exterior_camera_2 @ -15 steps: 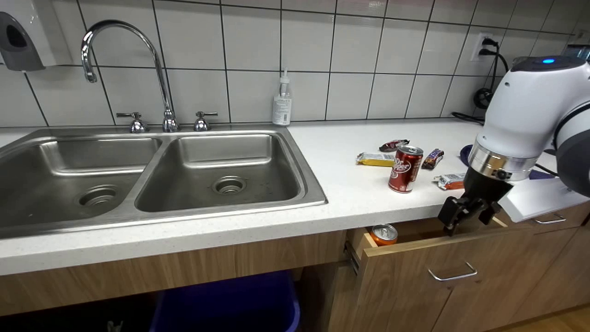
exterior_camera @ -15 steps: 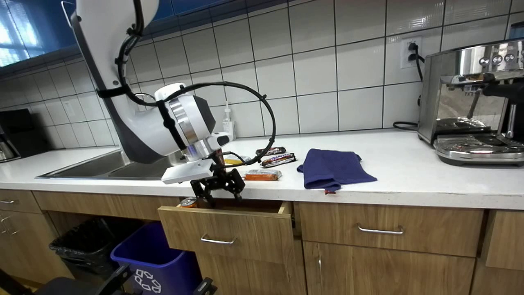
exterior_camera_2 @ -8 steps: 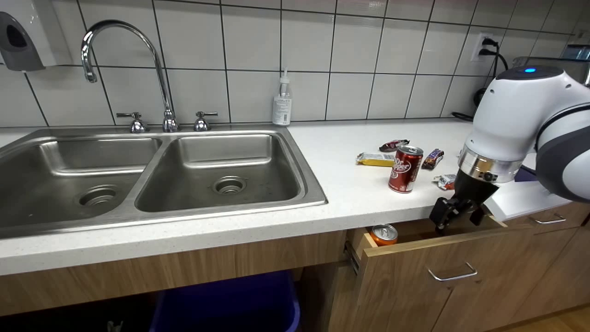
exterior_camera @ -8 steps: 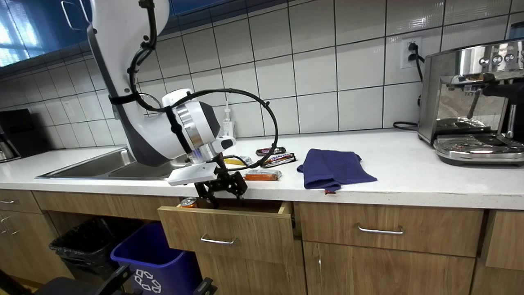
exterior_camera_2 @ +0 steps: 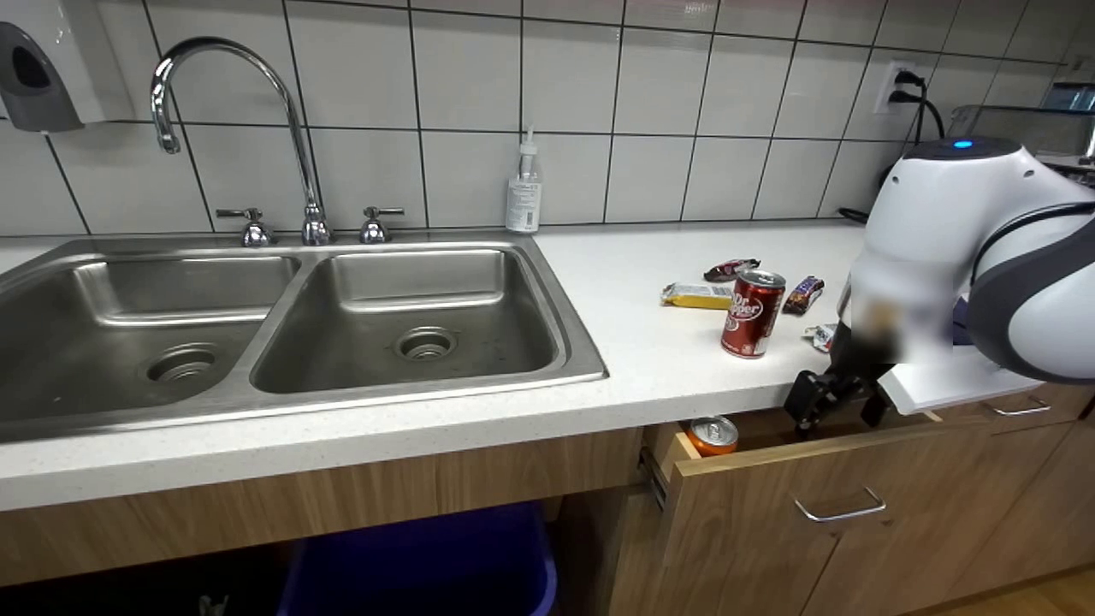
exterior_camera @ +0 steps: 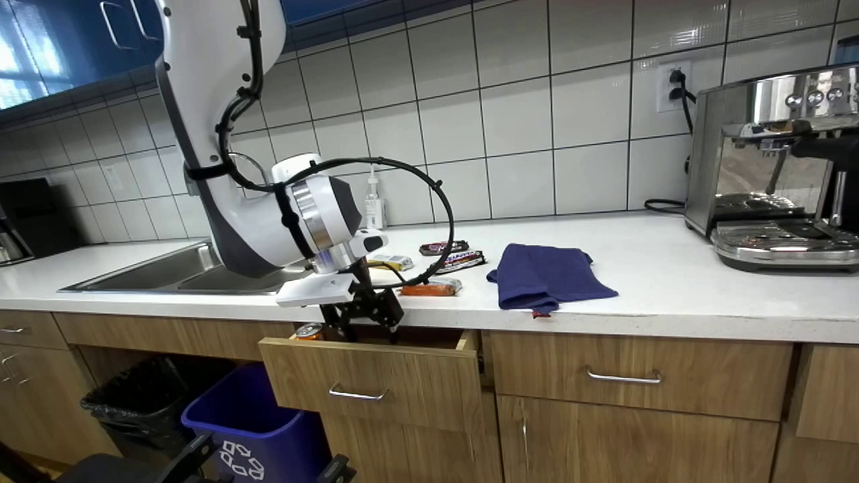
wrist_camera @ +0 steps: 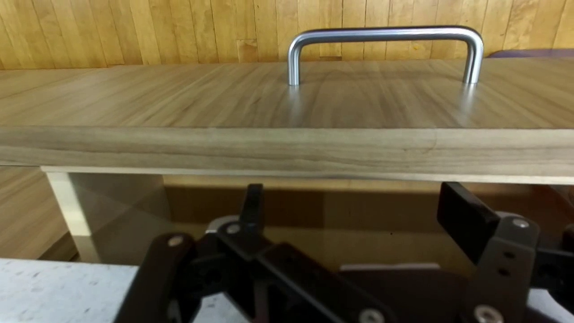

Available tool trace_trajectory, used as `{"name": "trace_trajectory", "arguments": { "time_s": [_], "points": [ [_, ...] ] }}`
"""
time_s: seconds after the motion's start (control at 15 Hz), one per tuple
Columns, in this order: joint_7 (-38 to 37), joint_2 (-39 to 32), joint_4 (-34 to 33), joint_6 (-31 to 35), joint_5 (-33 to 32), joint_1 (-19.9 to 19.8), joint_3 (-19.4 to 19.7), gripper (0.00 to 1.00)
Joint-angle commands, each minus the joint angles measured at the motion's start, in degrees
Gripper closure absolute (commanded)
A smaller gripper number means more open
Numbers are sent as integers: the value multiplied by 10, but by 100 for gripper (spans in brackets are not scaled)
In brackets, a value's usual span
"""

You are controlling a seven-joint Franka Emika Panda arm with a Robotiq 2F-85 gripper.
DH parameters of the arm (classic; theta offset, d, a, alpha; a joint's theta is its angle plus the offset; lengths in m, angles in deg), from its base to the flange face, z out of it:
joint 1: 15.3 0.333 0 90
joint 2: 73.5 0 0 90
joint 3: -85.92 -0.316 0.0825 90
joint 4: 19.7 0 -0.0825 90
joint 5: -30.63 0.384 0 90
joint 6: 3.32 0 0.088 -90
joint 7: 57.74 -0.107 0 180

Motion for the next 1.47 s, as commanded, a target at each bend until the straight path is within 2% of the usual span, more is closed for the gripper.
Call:
{"name": "trace_trajectory", "arguments": {
  "time_s": [0.0, 1.4],
  "points": [
    [18, -4, 4, 4, 16, -17, -12, 0],
    [36, 44, 101, 30, -15, -39, 7, 0]
  ]
}}
